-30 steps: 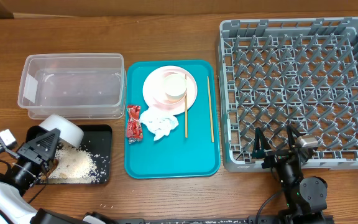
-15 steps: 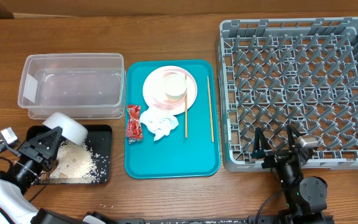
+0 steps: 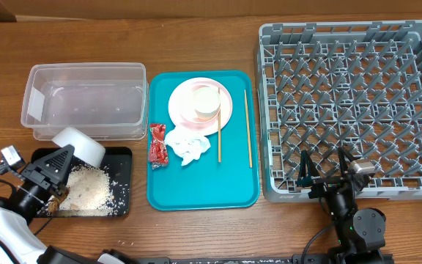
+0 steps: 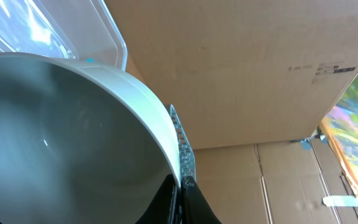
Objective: Sort waste into correct bins and load items into the dishwasher
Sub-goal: 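Tilt the bowl with the left gripper to dump rice onto the black tray, then carry the empty bowl back and set it on the teal tray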
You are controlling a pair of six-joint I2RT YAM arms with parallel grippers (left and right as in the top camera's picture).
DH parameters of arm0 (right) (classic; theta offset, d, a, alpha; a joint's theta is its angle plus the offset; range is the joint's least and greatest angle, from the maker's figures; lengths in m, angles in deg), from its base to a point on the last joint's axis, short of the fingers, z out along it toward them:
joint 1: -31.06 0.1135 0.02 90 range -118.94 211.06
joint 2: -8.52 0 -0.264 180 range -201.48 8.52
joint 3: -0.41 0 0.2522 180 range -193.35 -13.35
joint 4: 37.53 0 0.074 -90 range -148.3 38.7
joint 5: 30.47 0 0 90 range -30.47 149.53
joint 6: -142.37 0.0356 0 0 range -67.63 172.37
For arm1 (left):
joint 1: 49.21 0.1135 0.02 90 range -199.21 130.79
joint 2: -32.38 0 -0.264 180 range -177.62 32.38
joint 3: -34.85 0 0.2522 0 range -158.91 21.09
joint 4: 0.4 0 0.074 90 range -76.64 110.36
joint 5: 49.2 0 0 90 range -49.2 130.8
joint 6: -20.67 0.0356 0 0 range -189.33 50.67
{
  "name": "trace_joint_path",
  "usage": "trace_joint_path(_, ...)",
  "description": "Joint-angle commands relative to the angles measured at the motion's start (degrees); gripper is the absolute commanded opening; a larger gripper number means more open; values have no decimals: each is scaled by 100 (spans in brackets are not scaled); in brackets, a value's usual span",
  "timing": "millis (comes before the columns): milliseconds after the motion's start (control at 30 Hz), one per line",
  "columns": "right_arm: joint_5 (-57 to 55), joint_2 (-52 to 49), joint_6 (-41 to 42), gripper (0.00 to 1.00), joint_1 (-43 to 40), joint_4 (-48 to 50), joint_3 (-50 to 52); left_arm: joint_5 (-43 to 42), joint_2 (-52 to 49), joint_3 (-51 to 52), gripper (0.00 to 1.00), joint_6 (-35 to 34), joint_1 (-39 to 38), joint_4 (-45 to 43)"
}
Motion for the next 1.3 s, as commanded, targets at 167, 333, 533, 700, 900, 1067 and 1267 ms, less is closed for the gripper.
trace_joint_path(167, -7, 68, -22, 100, -15, 46, 61, 101, 42, -2, 4, -76, -94, 260)
trace_joint_path(333, -7, 68, -22, 100, -15, 46, 61, 479, 74, -7, 4, -72, -138, 450)
trace_joint_path(533, -7, 68, -22, 100, -15, 48, 61, 791, 280, -138, 4, -168, -612, 577)
trace_joint_path(700, -7, 68, -22, 100, -15, 46, 61, 1742, 538, -638, 4, -730, -1598, 577)
trace_joint_path(900, -7, 68, -22, 100, -15, 48, 61, 3161, 844, -1375, 4, -1565, -3222, 459)
trace_joint_path(1067, -7, 68, -22, 100, -15, 48, 61, 4988, 933, -1473, 4, -2328, -5274, 348)
trace_joint_path(1267, -7, 68, -22, 100, -15, 46, 61, 6673, 730, -1473, 4, -3169, -7597, 225)
